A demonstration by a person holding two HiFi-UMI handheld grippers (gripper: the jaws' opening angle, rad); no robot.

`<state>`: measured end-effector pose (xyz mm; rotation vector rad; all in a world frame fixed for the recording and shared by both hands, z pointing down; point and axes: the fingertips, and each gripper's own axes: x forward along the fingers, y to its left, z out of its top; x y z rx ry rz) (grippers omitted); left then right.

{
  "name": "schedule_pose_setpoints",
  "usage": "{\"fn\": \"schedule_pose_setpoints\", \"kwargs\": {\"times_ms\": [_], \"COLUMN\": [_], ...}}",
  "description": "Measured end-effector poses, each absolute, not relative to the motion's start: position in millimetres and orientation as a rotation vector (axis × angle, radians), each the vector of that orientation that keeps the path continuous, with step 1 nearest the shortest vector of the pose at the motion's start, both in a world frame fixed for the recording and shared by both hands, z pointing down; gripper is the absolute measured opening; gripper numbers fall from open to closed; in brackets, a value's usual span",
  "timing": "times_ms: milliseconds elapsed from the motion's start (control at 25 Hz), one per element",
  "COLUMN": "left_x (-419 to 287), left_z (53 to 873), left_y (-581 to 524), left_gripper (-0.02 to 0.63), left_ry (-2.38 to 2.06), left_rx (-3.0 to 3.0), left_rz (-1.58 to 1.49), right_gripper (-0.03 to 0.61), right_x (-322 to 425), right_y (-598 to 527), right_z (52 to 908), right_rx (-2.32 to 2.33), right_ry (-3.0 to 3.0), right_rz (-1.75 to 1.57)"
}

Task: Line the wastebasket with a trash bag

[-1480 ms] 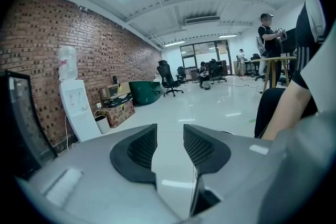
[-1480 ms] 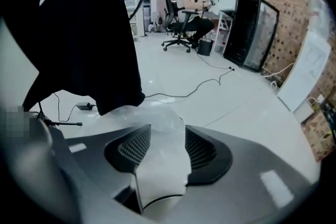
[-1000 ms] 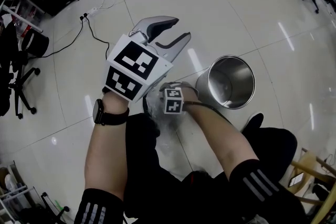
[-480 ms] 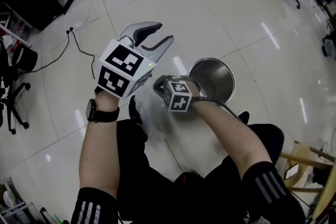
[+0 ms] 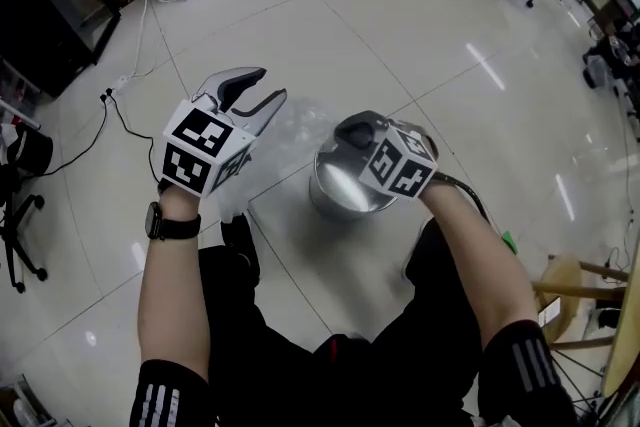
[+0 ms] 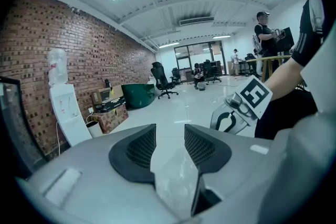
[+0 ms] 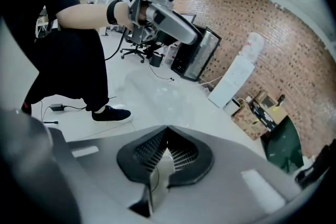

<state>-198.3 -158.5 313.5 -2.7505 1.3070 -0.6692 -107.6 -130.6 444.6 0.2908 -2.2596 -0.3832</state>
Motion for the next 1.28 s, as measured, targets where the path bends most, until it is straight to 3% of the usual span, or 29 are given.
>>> {"fn": "schedule_pose_setpoints", "kwargs": {"times_ms": [320, 680, 840, 920, 1040, 1120, 1160, 1280], "left_x": [-153, -99, -72, -65, -57, -52, -49, -40], "left_z": [356, 483, 538, 561, 577, 579, 577, 571], "left_y": [-151, -146, -143, -140, -138, -140, -141, -143], "left_gripper": [0.222, 0.292, 0.29, 0.246, 0.095, 0.02, 0.008, -0.002], "left_ry": [1.055, 0.689, 0.6, 0.57, 0.566, 0.574, 0.577, 0.575], "left_rx": [-2.78, -2.707, -2.718, -2.721, -2.705, -2.704, -2.706, -2.697], "left_rz": [-0.913, -1.457, -1.604, -1.672, -1.724, -1.723, -1.716, -1.699], "right_gripper": [0.008, 0.008, 0.008, 0.008, 0.009, 0.055, 0.1, 0.132], "right_x": [-10, 63, 68, 67, 60, 60, 61, 68], "right_y": [-135, -113, -100, -101, -112, -120, -122, -127], "right_z": [489, 567, 571, 569, 559, 548, 541, 522], "right_rx": [0.361, 0.178, 0.094, 0.08, 0.084, 0.104, 0.11, 0.129], "right_ry": [-2.133, -1.818, -1.81, -1.821, -1.898, -1.933, -1.947, -1.981], "right_rz": [-0.041, 0.153, 0.253, 0.257, 0.271, 0.273, 0.268, 0.257]}}
